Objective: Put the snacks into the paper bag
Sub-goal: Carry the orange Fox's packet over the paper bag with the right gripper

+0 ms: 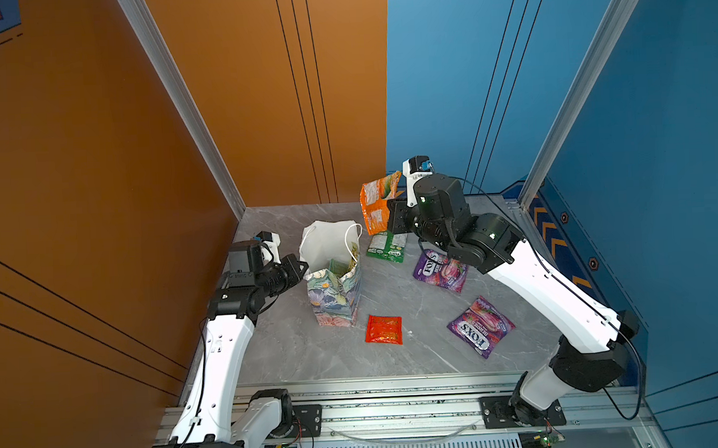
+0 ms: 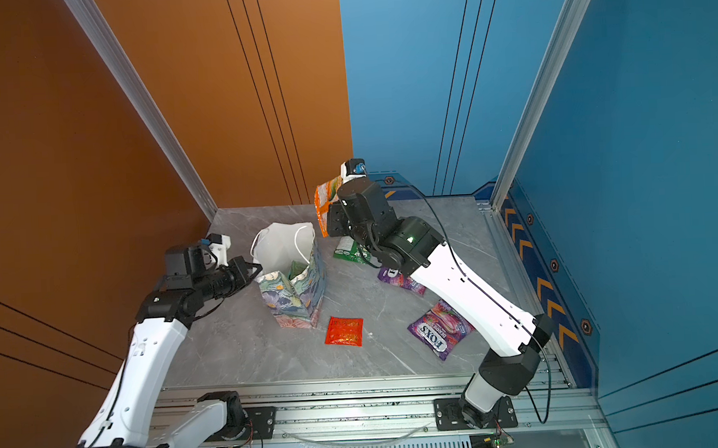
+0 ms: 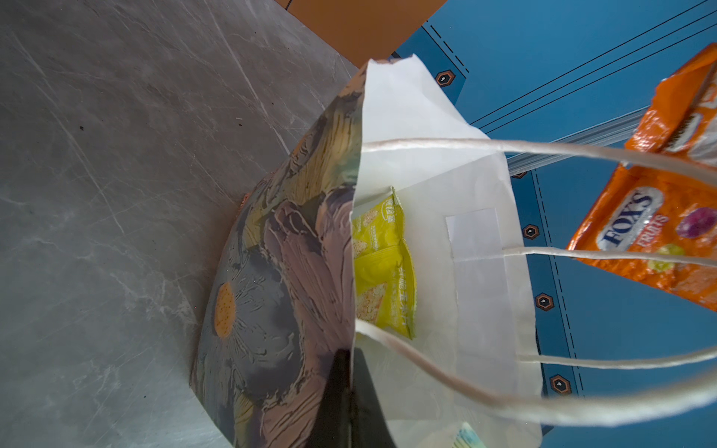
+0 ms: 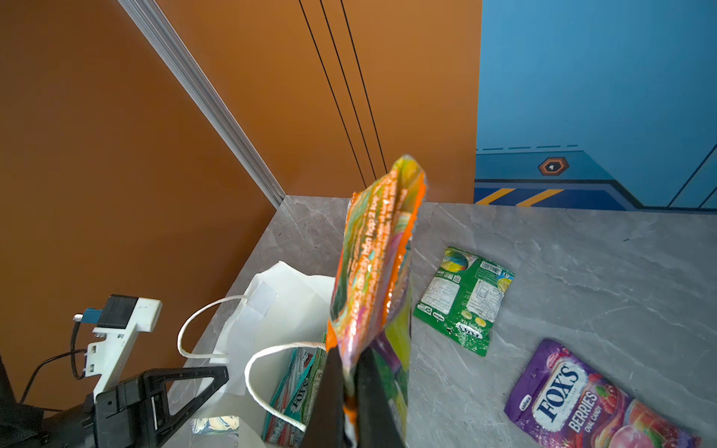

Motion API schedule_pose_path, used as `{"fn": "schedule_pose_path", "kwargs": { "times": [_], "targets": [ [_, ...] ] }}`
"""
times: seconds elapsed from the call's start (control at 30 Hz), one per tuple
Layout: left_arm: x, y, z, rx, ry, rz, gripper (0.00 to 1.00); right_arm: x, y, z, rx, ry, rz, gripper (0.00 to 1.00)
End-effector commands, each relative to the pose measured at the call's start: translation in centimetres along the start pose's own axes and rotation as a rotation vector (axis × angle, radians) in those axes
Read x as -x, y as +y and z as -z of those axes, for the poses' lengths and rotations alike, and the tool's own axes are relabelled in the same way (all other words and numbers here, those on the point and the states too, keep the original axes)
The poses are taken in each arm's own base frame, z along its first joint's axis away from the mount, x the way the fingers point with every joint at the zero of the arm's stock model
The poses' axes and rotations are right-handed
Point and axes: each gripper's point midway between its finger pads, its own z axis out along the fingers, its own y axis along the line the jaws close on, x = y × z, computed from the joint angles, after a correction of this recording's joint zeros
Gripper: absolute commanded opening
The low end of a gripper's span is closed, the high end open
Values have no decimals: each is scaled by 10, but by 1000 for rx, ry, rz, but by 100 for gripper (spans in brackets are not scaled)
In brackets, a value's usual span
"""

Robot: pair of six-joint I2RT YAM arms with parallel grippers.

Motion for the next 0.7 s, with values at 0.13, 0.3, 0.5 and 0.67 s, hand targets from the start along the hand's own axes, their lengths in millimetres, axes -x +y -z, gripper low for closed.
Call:
{"fn": "schedule_pose_path", "kwargs": {
  "times": [0.13, 0.3, 0.5, 0.67],
  "targets": [
    [-2, -2, 2, -16, 1, -1, 0, 37, 14, 11, 6, -109, 35, 0],
    [-3, -1, 1, -16, 5, 1, 0, 42, 28, 6, 32, -120, 53, 0],
    [-1, -2, 1, -18, 3, -1, 0, 44, 48, -1, 82, -121, 67, 0],
    [-2, -2, 1, -17, 5, -1, 0, 35, 67, -16, 118, -79, 94, 0]
  ]
}}
